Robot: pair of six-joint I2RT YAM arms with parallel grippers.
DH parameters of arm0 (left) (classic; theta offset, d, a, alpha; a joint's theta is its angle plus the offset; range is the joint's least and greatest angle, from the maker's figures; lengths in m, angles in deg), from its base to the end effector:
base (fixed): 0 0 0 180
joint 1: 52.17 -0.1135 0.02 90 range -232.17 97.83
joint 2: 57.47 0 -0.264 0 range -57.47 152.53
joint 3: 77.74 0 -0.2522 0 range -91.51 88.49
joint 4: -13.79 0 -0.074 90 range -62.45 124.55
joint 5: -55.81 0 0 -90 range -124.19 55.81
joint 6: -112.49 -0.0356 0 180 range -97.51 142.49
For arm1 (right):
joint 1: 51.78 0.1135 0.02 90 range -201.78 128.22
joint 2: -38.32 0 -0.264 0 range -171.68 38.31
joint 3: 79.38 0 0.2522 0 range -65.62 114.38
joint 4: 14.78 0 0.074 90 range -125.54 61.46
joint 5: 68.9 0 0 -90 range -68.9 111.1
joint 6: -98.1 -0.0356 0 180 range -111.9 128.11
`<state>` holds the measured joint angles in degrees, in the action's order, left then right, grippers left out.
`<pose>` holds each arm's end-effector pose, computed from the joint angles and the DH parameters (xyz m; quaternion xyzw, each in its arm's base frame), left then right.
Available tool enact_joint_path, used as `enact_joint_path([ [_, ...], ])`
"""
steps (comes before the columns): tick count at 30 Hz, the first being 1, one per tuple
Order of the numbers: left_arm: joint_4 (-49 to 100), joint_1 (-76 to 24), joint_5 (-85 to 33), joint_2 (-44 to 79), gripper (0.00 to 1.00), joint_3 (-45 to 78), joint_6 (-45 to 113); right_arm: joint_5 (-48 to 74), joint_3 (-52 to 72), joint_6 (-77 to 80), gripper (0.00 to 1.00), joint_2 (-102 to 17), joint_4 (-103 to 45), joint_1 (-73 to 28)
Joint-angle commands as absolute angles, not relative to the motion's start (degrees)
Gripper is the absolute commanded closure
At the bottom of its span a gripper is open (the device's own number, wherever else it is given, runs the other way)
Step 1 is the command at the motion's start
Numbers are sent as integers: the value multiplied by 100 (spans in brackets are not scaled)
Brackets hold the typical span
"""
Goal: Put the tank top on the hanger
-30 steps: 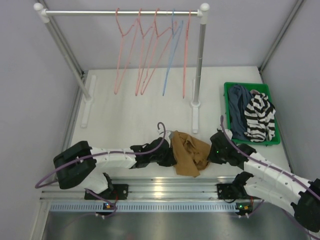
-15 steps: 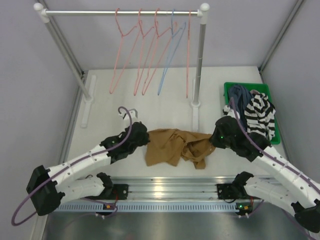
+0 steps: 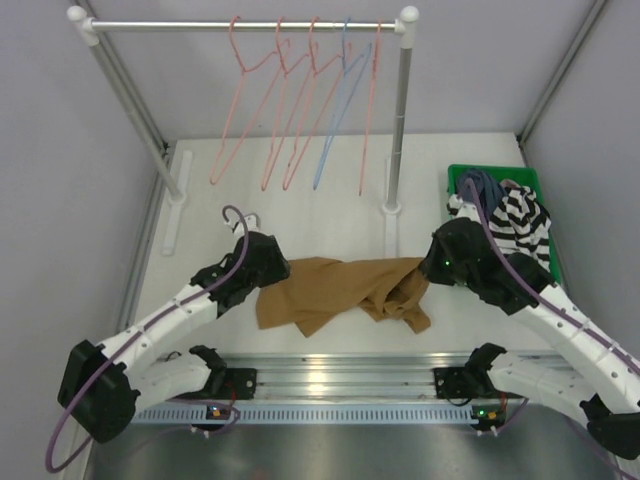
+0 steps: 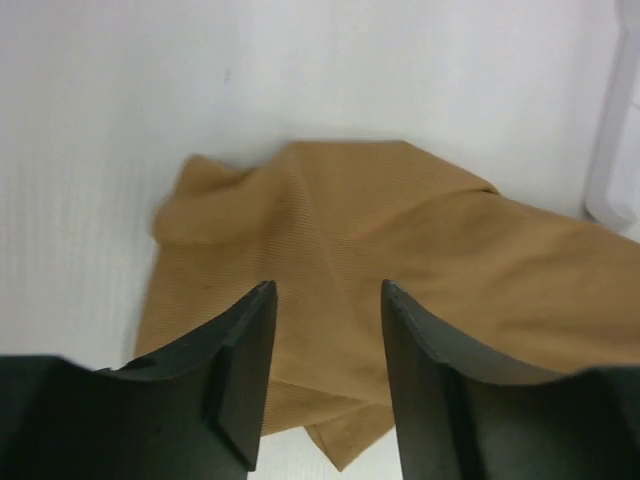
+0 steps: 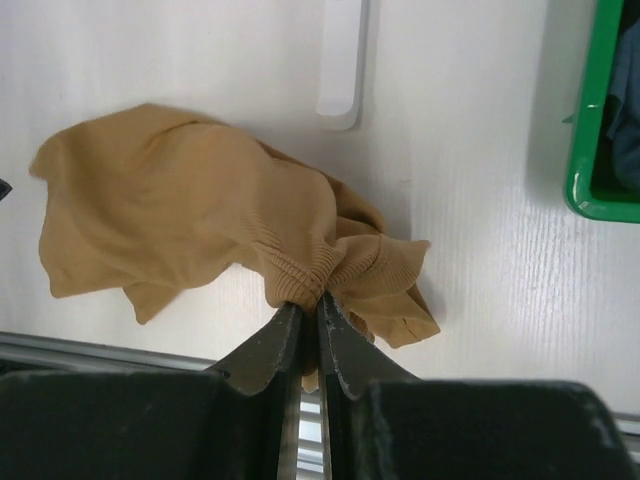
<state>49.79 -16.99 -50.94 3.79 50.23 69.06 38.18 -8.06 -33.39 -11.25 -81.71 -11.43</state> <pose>0.1842 -0.1173 0.2278 -0.1460 0.9048 -0.1447 0.3730 0.1281 0.0951 0.3313 0.0657 0.9136 0.1432 0.3748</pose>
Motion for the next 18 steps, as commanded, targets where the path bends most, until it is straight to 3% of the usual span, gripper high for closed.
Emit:
enact_joint_path([
  [1, 4337, -1675, -4177, -217, 47, 5175, 6460, 3587, -752, -3320, 92, -1371, -7821, -951],
  [5, 3995, -1613, -3446, -1147, 44, 5500, 6152, 3421, -1015, -3434, 92, -1696, -7365, -784],
  [9, 3363, -817, -3224, -1501, 44, 5790, 6152, 3349, -990, -3522, 93, -2100, -7126, -635],
  [14, 2547, 661, -4532, -879, 44, 5730, 6038, 3393, -893, -3601, 93, -2399, -7056, -424],
  [18, 1702, 1461, -4790, 43, 43, 5519, 5924, 3428, -902, -3663, 93, -2453, -7090, -371],
])
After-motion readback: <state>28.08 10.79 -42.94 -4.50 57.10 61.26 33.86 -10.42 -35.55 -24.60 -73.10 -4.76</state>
